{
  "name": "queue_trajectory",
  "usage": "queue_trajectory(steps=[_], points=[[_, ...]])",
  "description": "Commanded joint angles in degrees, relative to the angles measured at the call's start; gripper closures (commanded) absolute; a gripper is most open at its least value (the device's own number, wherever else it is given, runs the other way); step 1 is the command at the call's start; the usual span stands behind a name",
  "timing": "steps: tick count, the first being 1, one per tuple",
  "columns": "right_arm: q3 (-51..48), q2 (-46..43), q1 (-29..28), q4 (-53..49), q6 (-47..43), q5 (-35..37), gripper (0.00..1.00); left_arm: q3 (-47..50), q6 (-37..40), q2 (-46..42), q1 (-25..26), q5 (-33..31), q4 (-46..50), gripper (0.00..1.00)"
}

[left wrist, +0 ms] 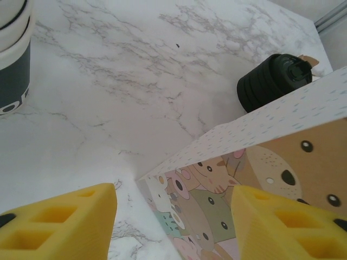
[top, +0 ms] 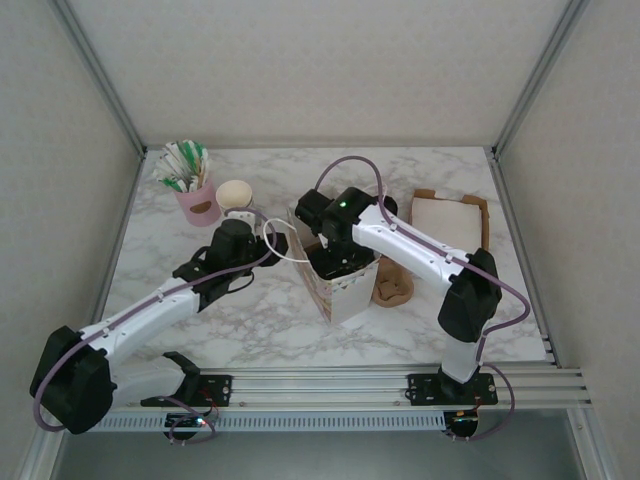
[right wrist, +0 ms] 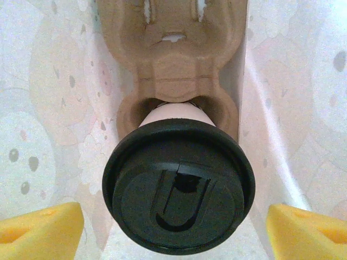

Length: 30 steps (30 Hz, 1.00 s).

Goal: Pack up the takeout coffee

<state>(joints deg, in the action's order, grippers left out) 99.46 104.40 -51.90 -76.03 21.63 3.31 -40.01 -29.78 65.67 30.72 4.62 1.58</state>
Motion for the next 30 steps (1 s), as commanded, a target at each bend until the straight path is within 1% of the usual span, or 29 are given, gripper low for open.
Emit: queue_trajectory(steps=[1,18,30], points=[[2.61,-1.47,-0.15,-2.82,0.54,-0.11,0.12,-2.30,1.12,-2.52,0.66,-1.46,0.41,0.41],[7.67,-5.45,-0.29,-3.39,1.34,-0.31,0.08,-4.42,1.30,-6.64,0.64,-2.69,3.13,0.37],[6.55,-13.67,-0.48,3.69,1.19,-0.61,0.08,-7.53,2.00,-10.09,0.66,-4.33,5.72,0.34]])
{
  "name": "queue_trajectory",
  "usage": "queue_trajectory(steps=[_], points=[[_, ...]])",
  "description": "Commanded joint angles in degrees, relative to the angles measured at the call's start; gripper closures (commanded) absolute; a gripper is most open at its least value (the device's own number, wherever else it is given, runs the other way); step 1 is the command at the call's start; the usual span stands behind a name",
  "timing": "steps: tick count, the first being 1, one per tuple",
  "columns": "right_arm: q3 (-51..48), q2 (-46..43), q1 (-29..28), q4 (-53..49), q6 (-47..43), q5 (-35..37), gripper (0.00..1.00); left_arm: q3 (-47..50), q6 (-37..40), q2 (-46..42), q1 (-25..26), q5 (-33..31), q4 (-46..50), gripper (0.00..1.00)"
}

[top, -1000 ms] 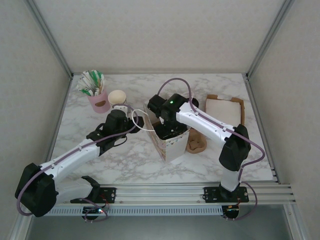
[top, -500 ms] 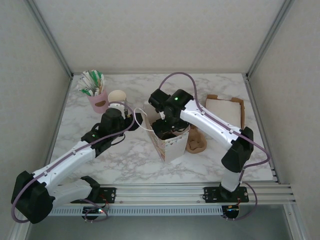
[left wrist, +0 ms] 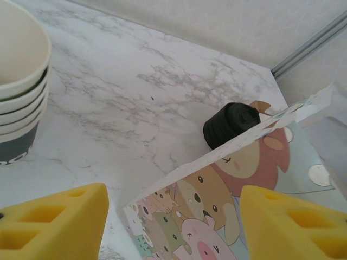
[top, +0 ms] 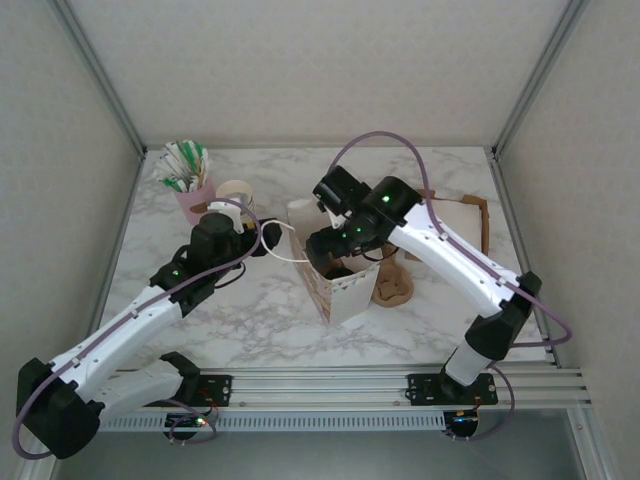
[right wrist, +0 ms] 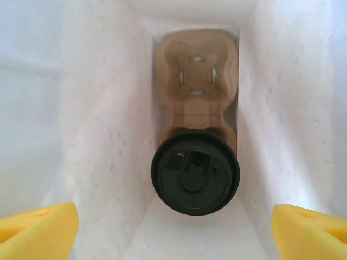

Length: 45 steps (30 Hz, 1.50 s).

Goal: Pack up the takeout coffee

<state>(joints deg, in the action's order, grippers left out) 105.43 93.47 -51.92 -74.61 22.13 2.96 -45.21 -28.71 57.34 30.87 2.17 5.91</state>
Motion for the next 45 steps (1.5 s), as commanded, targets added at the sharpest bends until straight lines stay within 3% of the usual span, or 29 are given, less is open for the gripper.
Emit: queue_trajectory(steps=[1,10,16,17,36,45], points=[[0.33,-3.51,-0.46,2.95,0.76,-0.15,0.08,-2.50,0.97,-2.17,0.50,-2.04,1.52,0.33],[-4.00,-11.15,-0.45,9.19,0.37,2.24,0.07,-3.74,1.66,-6.57,0.50,-3.92,2.46,0.22],[-8.67,-17.37,-0.46,13.67,0.27,4.16,0.01,-2.89,2.01,-11.02,0.50,-5.75,2.17,0.09],[-9.71,-18.72,-0.46,14.46,0.40,4.63,0.01,-2.78,2.01,-11.77,0.50,-5.98,2.25,0.01],[-32.31,-41.98,-0.46,20.72,8.38,12.10,0.01,3.19,-2.01,-21.40,0.47,-7.05,8.14,0.00],[-39.18,-47.41,-0.46,22.14,11.05,12.30,0.01,6.01,-3.77,-21.48,0.45,-5.19,6.64,0.00]])
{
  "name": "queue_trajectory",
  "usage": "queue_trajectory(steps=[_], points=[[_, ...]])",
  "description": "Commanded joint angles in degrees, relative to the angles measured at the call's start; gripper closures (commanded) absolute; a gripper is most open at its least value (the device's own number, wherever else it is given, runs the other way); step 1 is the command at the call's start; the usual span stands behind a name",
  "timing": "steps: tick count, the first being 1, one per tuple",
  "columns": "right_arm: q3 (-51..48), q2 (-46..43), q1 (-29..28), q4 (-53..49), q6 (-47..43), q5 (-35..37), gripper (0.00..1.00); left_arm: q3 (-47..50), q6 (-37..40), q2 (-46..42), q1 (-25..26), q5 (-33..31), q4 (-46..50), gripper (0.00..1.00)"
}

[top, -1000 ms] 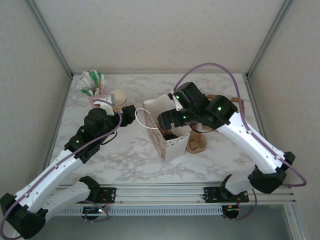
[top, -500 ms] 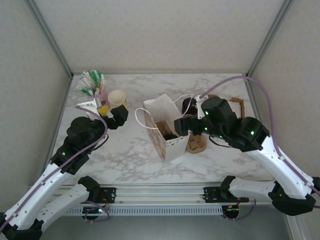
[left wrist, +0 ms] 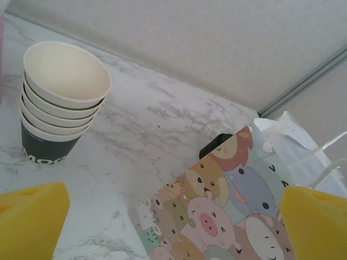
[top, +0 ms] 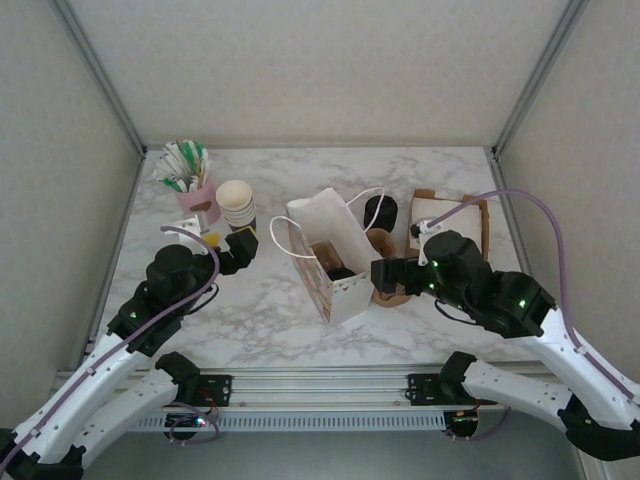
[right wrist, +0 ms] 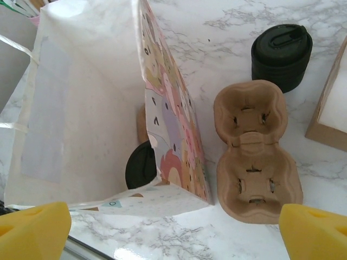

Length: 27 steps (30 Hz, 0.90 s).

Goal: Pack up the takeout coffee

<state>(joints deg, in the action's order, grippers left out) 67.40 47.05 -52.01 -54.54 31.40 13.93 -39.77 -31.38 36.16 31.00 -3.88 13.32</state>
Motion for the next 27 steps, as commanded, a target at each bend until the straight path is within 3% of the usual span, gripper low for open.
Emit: queue_trajectory(steps=[1,11,21,27], points=[[-1.36,-1.10,-0.35,2.09,1.81,1.28,0.01,0.69,-1.21,-0.04,0.37,1.02,-1.16,0.01],[-1.45,-1.13,0.89,5.55,-0.55,-0.67,0.01,-2.28,-0.73,5.54,0.37,-1.04,-2.33,0.00],[10.72,9.70,16.05,7.33,-6.86,-20.01,0.01,-16.74,2.73,19.34,-1.03,-5.83,0.42,0.00],[17.22,16.71,26.54,10.39,-7.77,-31.29,0.01,-29.85,6.51,28.40,-8.40,-3.53,5.52,0.00]])
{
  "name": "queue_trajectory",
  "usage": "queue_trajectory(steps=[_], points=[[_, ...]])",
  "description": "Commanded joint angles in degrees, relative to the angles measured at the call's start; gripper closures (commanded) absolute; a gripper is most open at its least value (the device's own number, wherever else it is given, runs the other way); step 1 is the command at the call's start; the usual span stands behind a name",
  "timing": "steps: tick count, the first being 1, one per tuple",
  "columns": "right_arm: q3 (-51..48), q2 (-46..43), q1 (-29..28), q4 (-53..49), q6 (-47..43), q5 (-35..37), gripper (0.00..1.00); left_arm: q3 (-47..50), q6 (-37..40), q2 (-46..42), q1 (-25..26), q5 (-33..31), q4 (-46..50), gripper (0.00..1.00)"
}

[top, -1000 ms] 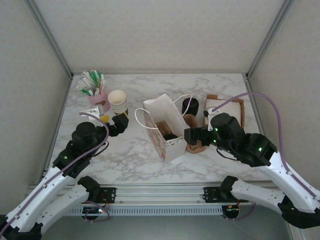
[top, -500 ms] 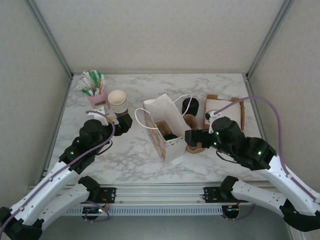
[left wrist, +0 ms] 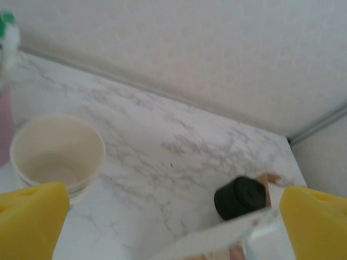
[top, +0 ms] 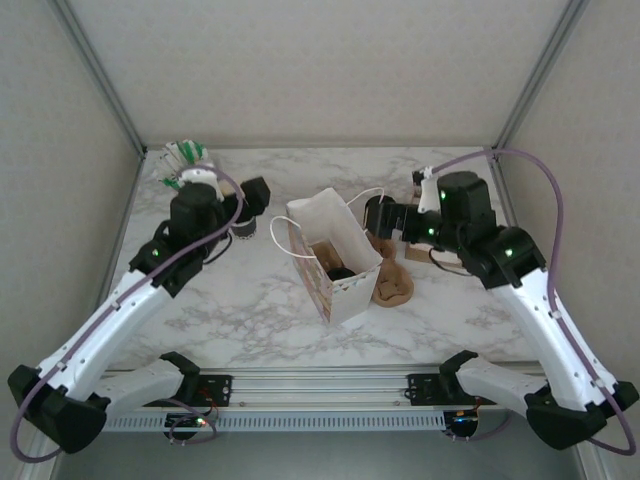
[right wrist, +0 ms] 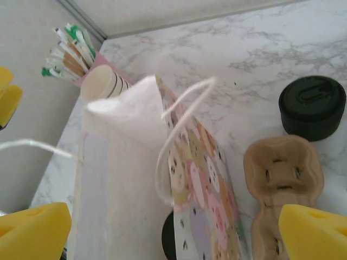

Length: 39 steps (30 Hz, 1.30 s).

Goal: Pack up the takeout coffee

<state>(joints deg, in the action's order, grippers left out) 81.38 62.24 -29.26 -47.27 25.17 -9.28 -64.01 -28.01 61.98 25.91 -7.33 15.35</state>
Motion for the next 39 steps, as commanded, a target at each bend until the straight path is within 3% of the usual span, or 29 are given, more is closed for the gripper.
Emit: queue_trajectory(steps=[1,4,8,17,25,31,39], points=[[3.85,2.45,5.29,4.11,-1.10,-9.93,0.01,-7.22,3.71,3.83,-4.53,-0.05,4.29,0.00],[7.00,7.00,8.87,5.10,0.00,-14.94,0.01,-11.64,5.52,7.75,-8.58,-0.49,6.45,0.01],[12.55,13.02,9.85,1.42,-0.45,-15.57,0.01,-16.59,5.83,13.47,-15.72,2.20,9.99,0.04],[10.89,13.20,10.84,-1.51,-1.91,-14.30,0.01,-22.06,5.06,21.18,-27.03,5.09,13.73,0.33],[8.10,12.51,11.04,-1.58,-2.38,-14.72,0.01,-31.60,6.37,31.40,-28.98,0.75,16.61,0.54],[6.89,11.81,11.35,-1.24,-2.38,-14.65,0.01,-44.66,7.59,42.26,-29.59,-1.93,23.85,0.67],[5.69,11.51,11.51,-1.01,-2.30,-14.72,0.01,-56.94,8.56,51.90,-30.30,-2.18,30.15,0.61]])
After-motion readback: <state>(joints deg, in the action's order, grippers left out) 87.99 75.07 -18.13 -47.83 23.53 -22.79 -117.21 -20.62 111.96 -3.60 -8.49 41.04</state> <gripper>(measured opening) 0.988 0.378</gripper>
